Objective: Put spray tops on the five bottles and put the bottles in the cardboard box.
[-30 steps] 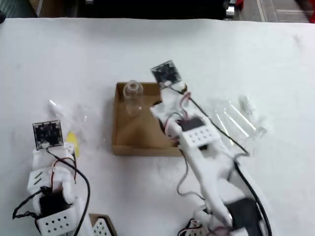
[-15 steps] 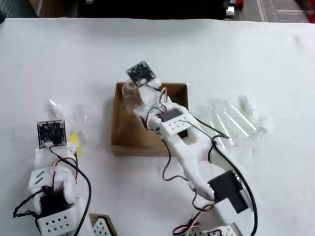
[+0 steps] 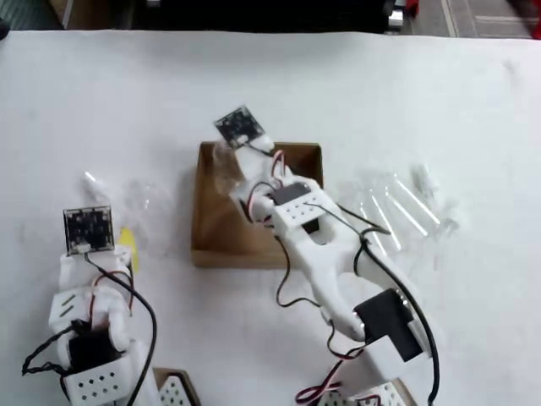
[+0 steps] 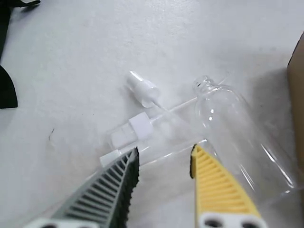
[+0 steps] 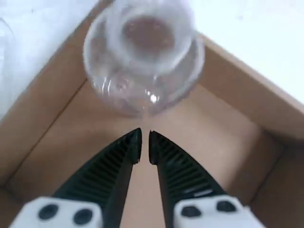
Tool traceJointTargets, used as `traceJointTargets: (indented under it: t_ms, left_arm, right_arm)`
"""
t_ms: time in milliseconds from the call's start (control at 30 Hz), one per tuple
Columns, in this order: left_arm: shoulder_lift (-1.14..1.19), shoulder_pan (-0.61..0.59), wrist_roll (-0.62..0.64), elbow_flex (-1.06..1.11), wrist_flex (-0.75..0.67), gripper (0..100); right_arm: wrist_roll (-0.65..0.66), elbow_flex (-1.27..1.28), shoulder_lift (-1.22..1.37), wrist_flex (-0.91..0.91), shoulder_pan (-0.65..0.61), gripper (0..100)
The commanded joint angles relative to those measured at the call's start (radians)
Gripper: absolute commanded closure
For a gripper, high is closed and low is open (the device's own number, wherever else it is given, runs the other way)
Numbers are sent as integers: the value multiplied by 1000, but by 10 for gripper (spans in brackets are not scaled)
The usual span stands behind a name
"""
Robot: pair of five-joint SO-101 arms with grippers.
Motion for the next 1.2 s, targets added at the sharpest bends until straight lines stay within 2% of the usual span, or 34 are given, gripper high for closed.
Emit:
traceJointTargets:
  t_ms: [0, 167, 300, 500, 633, 700, 800, 933, 1067, 1167]
  left_arm:
    - [-8, 12, -8, -6, -6, 832]
    - [-8, 12, -8, -6, -6, 832]
    - [-8, 12, -6, -6, -9, 832]
    - [-8, 12, 2, -23, -3, 832]
    - [-8, -2, 80, -152, 203, 830]
    - [-8, -2, 126, -158, 216, 830]
    - [-8, -10, 175, -137, 160, 831]
    - [-7, -5, 175, -140, 69, 831]
    - [-4, 67, 63, -299, 153, 831]
    - [-2, 114, 5, -460, 203, 832]
  right_arm:
    - [-3, -48, -16, 24, 1, 982]
    - [-6, -44, -16, 27, 4, 982]
    - [-3, -48, -104, 114, 8, 982]
    - [-3, -41, -530, 295, 97, 982]
    - [-8, -14, -799, 412, 193, 982]
    - [-3, 31, -901, 435, 242, 982]
    - [-2, 146, -1004, 401, 338, 982]
    - [-11, 288, -1058, 311, 443, 982]
    - [-11, 390, -1061, 248, 509, 981]
    - [-11, 548, -1061, 68, 535, 981]
